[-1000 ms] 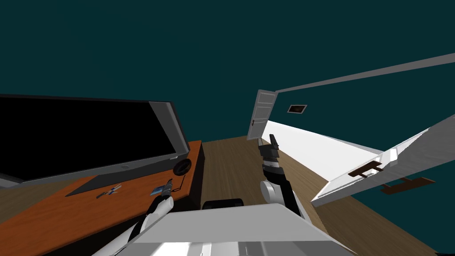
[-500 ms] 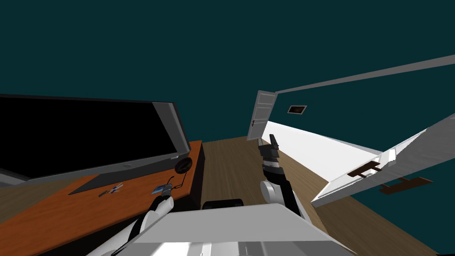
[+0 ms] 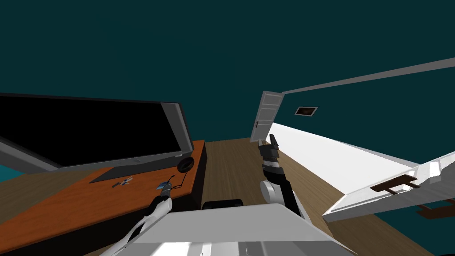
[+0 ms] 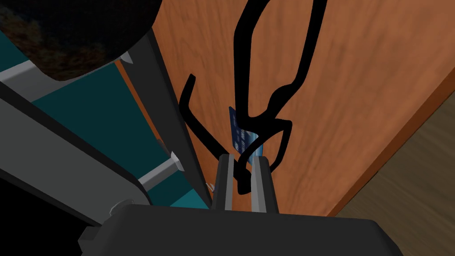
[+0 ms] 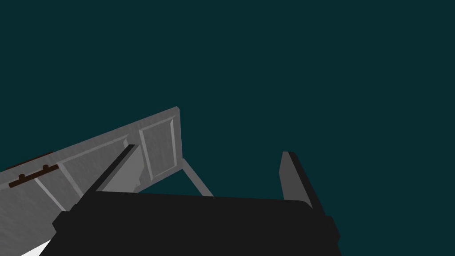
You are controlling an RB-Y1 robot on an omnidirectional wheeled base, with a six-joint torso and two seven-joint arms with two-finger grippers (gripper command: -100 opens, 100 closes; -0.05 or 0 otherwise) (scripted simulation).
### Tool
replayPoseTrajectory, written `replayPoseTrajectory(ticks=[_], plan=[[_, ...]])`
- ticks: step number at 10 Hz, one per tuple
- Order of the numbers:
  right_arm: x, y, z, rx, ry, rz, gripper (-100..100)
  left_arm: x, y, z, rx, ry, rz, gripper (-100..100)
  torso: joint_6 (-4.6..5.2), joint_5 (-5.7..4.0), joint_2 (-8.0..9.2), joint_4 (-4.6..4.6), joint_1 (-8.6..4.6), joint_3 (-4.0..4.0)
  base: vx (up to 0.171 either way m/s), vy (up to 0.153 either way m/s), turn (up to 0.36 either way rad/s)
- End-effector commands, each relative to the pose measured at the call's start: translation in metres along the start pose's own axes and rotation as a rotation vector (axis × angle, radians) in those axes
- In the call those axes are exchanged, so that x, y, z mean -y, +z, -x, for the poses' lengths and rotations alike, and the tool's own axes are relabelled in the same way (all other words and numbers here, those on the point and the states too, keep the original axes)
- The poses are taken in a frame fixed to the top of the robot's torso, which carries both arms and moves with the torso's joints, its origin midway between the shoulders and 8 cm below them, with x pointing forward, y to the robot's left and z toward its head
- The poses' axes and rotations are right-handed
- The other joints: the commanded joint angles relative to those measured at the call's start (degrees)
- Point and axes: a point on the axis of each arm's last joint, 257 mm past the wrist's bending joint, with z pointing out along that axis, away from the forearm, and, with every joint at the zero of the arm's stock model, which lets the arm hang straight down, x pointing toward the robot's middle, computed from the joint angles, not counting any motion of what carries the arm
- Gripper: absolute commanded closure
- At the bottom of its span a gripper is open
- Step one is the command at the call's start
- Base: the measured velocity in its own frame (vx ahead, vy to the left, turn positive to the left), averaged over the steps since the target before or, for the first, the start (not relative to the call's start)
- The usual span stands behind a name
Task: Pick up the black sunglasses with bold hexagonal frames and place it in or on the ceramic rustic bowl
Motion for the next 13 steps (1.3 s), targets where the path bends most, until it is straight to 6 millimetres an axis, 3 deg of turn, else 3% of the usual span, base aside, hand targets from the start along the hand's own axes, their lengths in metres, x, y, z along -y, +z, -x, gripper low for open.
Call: replayPoseTrajectory(ticks=[1,2,8,13], plan=[[0.000,0.000,0.000,0.000,0.000,0.000,0,0.011,0.004,-0.001,-0.014,0.017,-0.021,100,0.00,0.00,0.00,0.00,0.00,0.00,0.082,-0.059,0.158],[0.000,0.000,0.000,0.000,0.000,0.000,0,0.005,0.003,-0.004,-0.021,0.023,-0.010,100,0.20,0.04,-0.03,0.04,-0.02,0.00,0.034,-0.020,-0.041],[0.000,0.000,0.000,0.000,0.000,0.000,0,0.020,0.003,-0.012,-0.080,0.076,-0.053,100,0.25,0.00,0.03,0.11,0.09,0.06,0.051,-0.023,0.155],[0.000,0.000,0.000,0.000,0.000,0.000,0,0.027,-0.001,-0.032,-0.147,0.131,-0.077,100,0.18,0.02,0.02,0.11,0.05,0.06,0.055,-0.043,0.167]])
